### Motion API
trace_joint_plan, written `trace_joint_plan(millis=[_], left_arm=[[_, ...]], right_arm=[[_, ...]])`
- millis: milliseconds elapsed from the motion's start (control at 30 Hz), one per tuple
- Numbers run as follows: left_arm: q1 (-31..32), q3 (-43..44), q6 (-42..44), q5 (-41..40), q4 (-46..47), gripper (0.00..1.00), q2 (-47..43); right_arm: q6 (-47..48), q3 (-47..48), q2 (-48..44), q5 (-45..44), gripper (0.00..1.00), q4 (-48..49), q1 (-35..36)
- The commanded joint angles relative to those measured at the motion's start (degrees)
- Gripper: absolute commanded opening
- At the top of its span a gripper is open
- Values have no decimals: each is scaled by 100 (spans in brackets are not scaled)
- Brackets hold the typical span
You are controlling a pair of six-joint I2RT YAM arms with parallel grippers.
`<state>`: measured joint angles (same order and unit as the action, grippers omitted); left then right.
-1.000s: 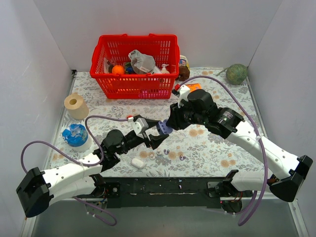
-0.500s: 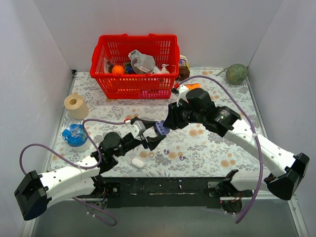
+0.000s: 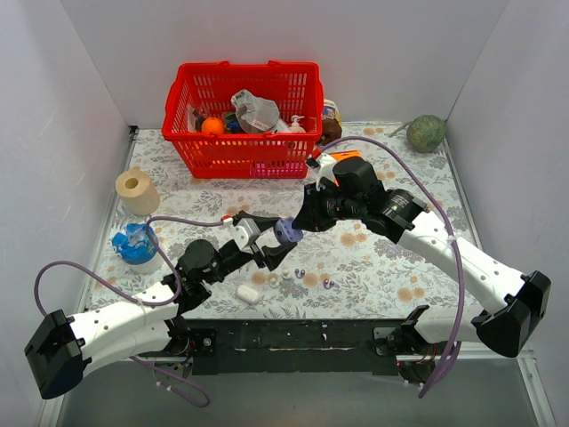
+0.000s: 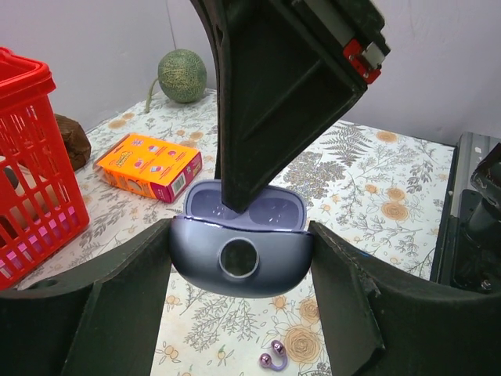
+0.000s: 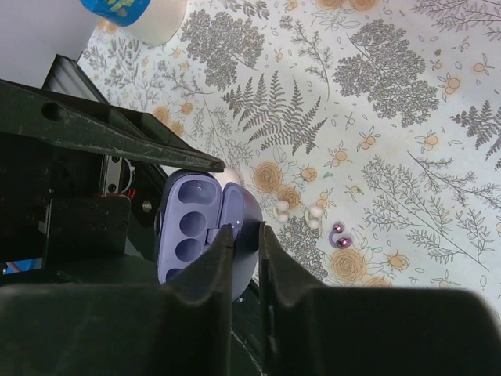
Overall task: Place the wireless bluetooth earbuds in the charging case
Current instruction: Adjust the charging case.
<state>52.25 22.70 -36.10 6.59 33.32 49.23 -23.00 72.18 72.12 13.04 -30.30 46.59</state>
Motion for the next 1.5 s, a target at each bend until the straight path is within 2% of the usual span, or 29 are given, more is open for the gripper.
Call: trace_joint_plan(millis=[0, 33, 67, 233, 300, 333, 367, 400, 433, 467, 500, 600, 633, 667, 700, 767, 867, 1200, 1467], left_arm=[[-31, -108, 77, -281, 87, 0, -186], [-31, -90, 68, -290, 69, 0, -195], [-22, -73, 50, -299, 0, 0, -195], [-31, 112, -187, -255, -422, 29, -46], [-31, 130, -257, -255, -458, 32, 16], [-31, 103, -318, -289, -441, 40, 34], [-31, 77, -345, -307, -406, 41, 42], [-31, 68, -354, -307, -397, 41, 51], [-31, 59, -319, -255, -388, 18, 51], [-31, 42, -293, -255, -336, 5, 60], [-31, 24, -284, -281, -300, 0, 78], [-31, -81, -179, -316, -89, 0, -1], [-31, -107, -152, -308, -28, 0, -45], [-31, -143, -74, -273, 94, 0, -89], [-31, -186, -38, -264, 139, 0, -133], [-31, -222, 32, -263, 244, 0, -291], [-31, -257, 76, -255, 350, 0, -493], [-31, -213, 85, -140, 263, 0, -581], [-31, -213, 41, -97, 271, 0, -608]], right_arm=[[24, -82, 22, 190, 7, 7, -53], [41, -73, 22, 173, 1, 7, -45], [59, -64, 13, 147, 1, -2, -53], [322, 138, -128, -204, 1, -54, -53], [445, 401, -128, -293, 1, -203, -53], [559, 489, -119, -371, 1, -274, -53], [612, 638, -102, -398, 1, -318, -53], [665, 709, -84, -416, 1, -405, -45], [727, 762, -84, -451, 1, -450, -53], [745, 806, -58, -451, 1, -467, -53], [745, 841, -66, -495, 1, -502, -45], [578, 745, -110, -531, 1, -468, -80], [508, 684, -119, -426, 10, -433, -167], [307, 605, -171, -303, 33, -372, -246], [184, 482, -224, 20, 41, -266, -316], [-184, 60, -355, 408, 56, 129, -562], [-424, -239, -391, 919, 64, 507, -695], [-1004, -547, -295, 1868, 68, 1360, -695], [-1101, -574, -101, 2018, 66, 1422, -695]])
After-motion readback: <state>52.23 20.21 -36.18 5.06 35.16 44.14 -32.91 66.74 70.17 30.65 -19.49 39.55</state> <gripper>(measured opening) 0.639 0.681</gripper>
